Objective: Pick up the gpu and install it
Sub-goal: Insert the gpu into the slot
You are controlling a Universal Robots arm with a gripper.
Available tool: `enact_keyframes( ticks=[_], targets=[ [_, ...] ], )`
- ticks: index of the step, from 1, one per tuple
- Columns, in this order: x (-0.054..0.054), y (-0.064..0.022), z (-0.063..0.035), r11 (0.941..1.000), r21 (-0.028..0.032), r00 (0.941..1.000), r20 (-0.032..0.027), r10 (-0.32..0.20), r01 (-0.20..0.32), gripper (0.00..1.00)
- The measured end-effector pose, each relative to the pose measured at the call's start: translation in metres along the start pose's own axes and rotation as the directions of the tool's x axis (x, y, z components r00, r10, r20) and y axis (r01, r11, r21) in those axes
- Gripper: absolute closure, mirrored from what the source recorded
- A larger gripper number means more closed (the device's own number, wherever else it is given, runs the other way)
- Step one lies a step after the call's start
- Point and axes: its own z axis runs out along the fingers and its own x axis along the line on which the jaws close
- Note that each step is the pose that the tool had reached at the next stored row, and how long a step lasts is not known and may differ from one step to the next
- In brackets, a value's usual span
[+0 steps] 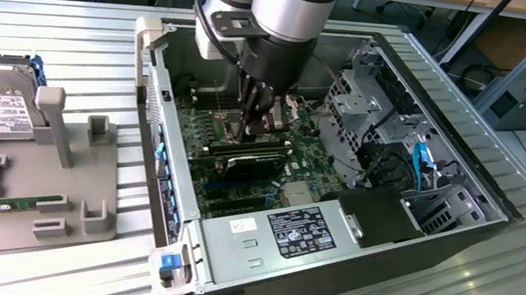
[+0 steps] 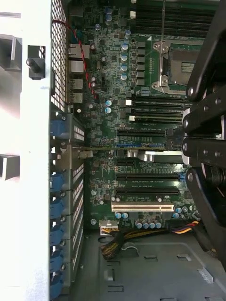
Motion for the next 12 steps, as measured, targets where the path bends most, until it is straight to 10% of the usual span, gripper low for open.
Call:
enact_keyframes(
  ticks=[12],
  targets=[
    [0.001,-0.0206,0.0001,1.0,0.0,1.0,0.0,0.0,0.0,0.89]
  ],
)
